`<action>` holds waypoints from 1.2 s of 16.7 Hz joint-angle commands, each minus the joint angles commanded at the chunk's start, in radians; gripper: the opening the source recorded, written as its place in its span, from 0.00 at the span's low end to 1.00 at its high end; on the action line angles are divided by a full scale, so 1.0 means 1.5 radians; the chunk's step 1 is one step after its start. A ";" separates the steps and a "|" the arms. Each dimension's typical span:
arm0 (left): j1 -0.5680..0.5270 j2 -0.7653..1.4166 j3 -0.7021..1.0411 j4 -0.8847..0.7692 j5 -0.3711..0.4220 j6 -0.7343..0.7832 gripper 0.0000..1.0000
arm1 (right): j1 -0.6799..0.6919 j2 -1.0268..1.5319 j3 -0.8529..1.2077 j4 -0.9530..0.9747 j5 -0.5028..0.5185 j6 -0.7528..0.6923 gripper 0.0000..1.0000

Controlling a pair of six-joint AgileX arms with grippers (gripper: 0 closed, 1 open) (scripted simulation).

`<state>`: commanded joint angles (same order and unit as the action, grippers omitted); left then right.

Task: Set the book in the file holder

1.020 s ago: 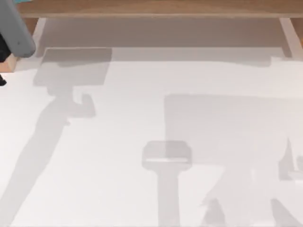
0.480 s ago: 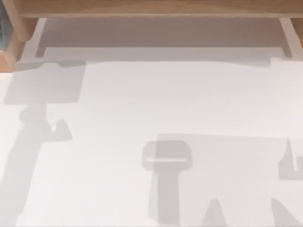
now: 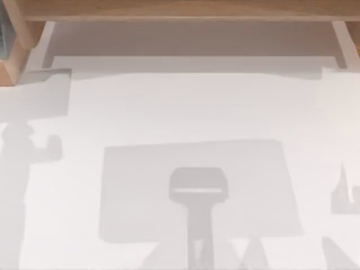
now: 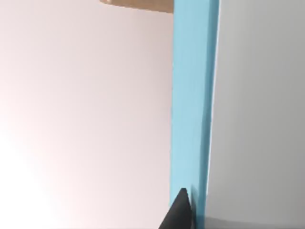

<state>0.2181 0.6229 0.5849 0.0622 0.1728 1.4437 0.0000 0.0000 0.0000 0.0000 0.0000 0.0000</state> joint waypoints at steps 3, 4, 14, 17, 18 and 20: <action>0.056 0.112 -0.008 0.045 0.038 0.020 0.00 | 0.000 0.000 0.000 0.000 0.000 0.000 1.00; 0.071 0.158 -0.007 0.063 0.052 0.029 0.00 | 0.000 0.000 0.000 0.000 0.000 0.000 1.00; 0.162 0.616 0.090 0.274 0.177 0.124 0.00 | 0.000 0.000 0.000 0.000 0.000 0.000 1.00; 0.174 0.715 0.143 0.329 0.204 0.154 0.00 | 0.000 0.000 0.000 0.000 0.000 0.000 1.00; 0.178 0.742 0.159 0.344 0.211 0.164 0.00 | 0.000 0.000 0.000 0.000 0.000 0.000 1.00; 0.185 0.788 0.190 0.368 0.223 0.179 0.00 | 0.000 0.000 0.000 0.000 0.000 0.000 1.00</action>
<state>0.4964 1.8055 0.8702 0.6143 0.5075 1.7125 0.0000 0.0000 0.0000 0.0000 0.0000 0.0000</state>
